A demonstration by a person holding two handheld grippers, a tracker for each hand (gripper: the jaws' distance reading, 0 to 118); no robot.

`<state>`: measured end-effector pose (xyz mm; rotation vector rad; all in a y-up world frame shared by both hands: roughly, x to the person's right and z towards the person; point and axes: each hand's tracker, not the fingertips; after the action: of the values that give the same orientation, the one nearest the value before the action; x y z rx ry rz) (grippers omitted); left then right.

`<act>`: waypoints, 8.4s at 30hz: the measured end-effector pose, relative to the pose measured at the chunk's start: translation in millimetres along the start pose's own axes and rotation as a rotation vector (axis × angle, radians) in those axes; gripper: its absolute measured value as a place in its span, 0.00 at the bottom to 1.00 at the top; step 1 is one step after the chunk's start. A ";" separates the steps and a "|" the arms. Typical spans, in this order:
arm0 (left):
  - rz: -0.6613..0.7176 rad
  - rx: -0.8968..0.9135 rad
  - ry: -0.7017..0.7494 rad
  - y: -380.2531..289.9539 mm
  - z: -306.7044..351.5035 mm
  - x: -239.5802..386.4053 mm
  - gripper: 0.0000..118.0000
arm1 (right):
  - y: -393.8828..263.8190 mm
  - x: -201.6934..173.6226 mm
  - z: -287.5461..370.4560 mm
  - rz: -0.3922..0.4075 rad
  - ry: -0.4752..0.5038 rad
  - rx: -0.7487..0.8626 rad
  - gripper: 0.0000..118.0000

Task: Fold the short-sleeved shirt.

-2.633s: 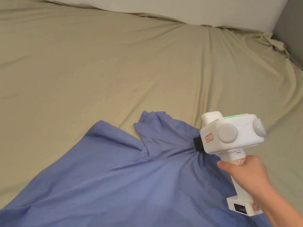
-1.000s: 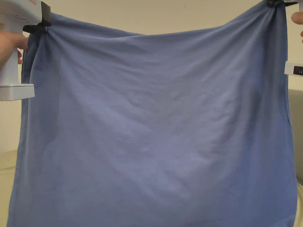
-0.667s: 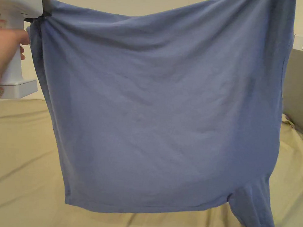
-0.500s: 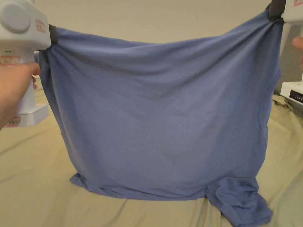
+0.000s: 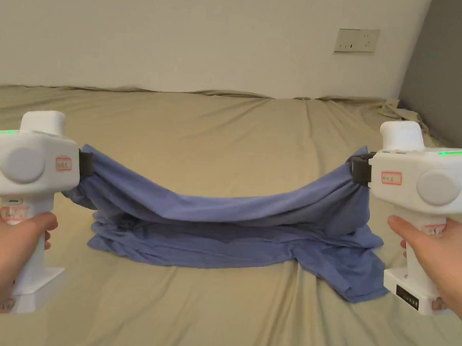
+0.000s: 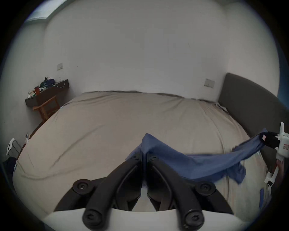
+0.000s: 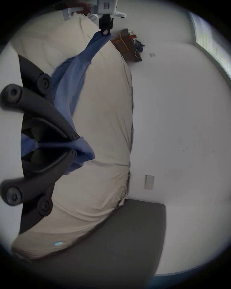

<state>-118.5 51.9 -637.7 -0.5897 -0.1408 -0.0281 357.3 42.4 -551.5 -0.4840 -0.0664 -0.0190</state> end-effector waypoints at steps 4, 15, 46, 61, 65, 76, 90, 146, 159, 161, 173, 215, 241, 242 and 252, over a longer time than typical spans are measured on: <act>0.089 -0.063 -0.065 -82.7 41.6 -9.6 0.03 | -85.3 -0.9 51.2 -0.076 0.037 -0.069 0.05; 0.103 -0.147 -0.021 -222.4 217.3 -30.5 0.03 | -223.5 25.5 230.5 -0.180 0.034 -0.159 0.05; -0.077 -0.103 0.043 -271.3 425.3 3.1 0.00 | -229.5 -17.9 431.9 -0.109 -0.061 -0.161 0.02; 0.024 -0.386 -0.011 -332.2 295.7 -24.1 0.75 | -237.2 -39.9 402.6 -0.065 0.013 -0.273 0.02; -0.026 -0.441 0.013 -343.0 262.8 -25.8 0.75 | -243.8 -48.4 391.0 -0.063 0.030 -0.315 0.02; 0.042 -0.431 -0.033 -344.2 263.1 -14.7 0.04 | -263.7 -29.0 364.5 -0.097 -0.052 -0.458 0.73; 0.005 -0.456 -0.008 -333.5 269.5 -1.9 0.04 | -308.8 14.0 300.8 -0.212 -0.086 -0.557 0.04; 0.000 -0.202 0.069 -278.2 286.6 4.8 0.02 | -232.0 -21.4 305.7 -0.119 -0.028 -0.269 0.02; 0.003 -0.375 0.082 -301.1 162.4 -34.5 0.68 | -221.9 -32.4 280.8 -0.108 0.003 -0.301 0.02; 0.008 -0.390 0.046 -306.0 152.7 -33.5 0.65 | -222.3 -35.4 274.0 -0.101 0.002 -0.314 0.02; 0.039 -0.317 0.012 -278.7 178.9 -35.3 0.07 | -229.6 -34.5 258.8 -0.115 0.007 -0.356 0.04; 0.059 -0.462 -0.013 -298.9 234.1 -32.7 0.40 | -263.7 30.9 267.4 -0.177 0.033 -0.536 0.67; -0.034 -0.064 -0.045 -101.5 167.7 -13.2 0.00 | -118.6 -34.1 272.3 -0.033 0.091 -0.127 0.02; -0.044 -0.099 -0.050 -97.6 143.3 -10.3 0.00 | -116.0 -35.2 266.3 -0.032 0.097 -0.127 0.02; 0.009 -0.451 0.081 -130.8 -40.9 -32.3 0.60 | -116.4 -35.0 205.1 -0.022 0.118 -0.199 0.02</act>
<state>-154.2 -80.0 -603.6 -1.0377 -0.0514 -0.0758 306.3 34.9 -318.8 -0.6802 0.0462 -0.0762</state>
